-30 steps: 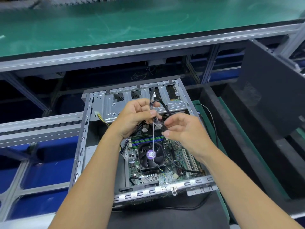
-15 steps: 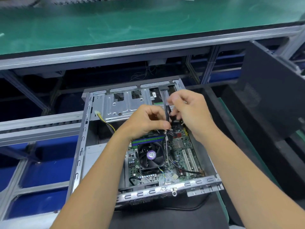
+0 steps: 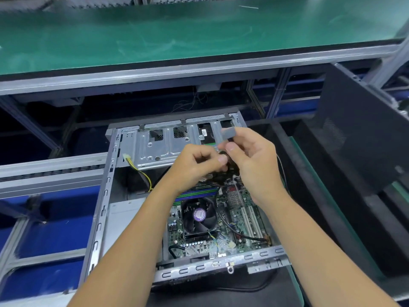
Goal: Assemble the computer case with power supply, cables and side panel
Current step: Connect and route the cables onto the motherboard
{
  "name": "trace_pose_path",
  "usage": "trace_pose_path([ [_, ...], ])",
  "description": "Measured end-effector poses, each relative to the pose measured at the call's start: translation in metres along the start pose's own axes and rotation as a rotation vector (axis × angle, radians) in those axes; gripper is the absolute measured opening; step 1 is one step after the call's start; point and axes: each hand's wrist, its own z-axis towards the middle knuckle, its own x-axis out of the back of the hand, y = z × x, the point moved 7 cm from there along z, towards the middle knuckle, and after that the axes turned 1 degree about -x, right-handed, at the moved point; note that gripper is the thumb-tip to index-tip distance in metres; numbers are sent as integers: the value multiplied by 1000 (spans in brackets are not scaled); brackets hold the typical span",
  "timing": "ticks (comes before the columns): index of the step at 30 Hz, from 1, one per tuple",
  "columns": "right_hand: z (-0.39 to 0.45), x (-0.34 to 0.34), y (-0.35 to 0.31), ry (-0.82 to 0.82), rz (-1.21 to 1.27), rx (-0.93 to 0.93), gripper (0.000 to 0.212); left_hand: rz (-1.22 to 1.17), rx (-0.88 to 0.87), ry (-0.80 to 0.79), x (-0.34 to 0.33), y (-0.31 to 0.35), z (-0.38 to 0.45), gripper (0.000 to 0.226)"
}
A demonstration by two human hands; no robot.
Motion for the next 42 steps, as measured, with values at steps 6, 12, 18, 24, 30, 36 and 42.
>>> trace_pose_path([
  [6, -9, 3, 6, -12, 184, -17, 44, -22, -132, 59, 1, 11, 5, 17],
  [12, -11, 2, 14, -29, 330, -30, 43, -212, -116, -58, -10, 14, 5, 31],
  [18, -11, 0, 24, -21, 377, -87, 47, -190, -142, -52, -18, 19, 5, 21],
  [24, -24, 3, 56, 66, 397, -389, 30, 92, 36, 6, -15, -2, 7, 13],
  [30, -37, 3, 72, 128, 240, -570, 12, 215, 137, -47, -22, -15, 5, 10],
  [36, -49, 3, 92, 395, 198, -724, 25, 374, 37, -98, -27, -15, 4, 14],
  [42, -37, 0, 90, 622, 83, -570, 26, 697, -141, -21, -24, -18, 8, 29],
])
